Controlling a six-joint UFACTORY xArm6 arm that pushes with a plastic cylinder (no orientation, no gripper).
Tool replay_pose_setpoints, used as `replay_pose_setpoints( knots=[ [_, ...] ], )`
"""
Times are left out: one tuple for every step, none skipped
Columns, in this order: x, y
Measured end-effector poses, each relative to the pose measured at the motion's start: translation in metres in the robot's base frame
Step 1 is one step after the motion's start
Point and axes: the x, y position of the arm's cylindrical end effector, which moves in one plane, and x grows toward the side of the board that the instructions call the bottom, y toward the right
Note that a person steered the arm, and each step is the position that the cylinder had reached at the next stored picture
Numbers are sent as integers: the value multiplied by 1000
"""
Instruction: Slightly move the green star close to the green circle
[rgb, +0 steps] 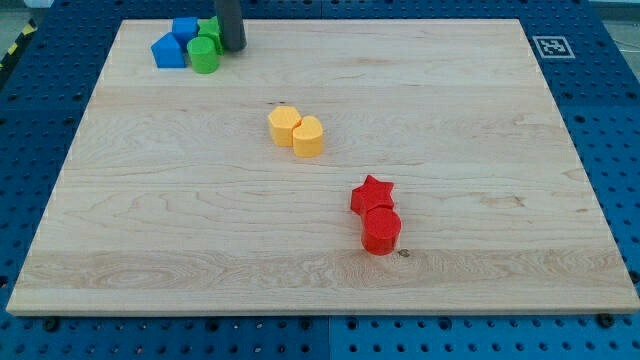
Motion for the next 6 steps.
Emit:
replay_pose_setpoints(
  knots=[
    [-13,43],
    [-29,57],
    [-31,48],
    [-31,28],
    [-31,11],
    [-31,6]
  ],
)
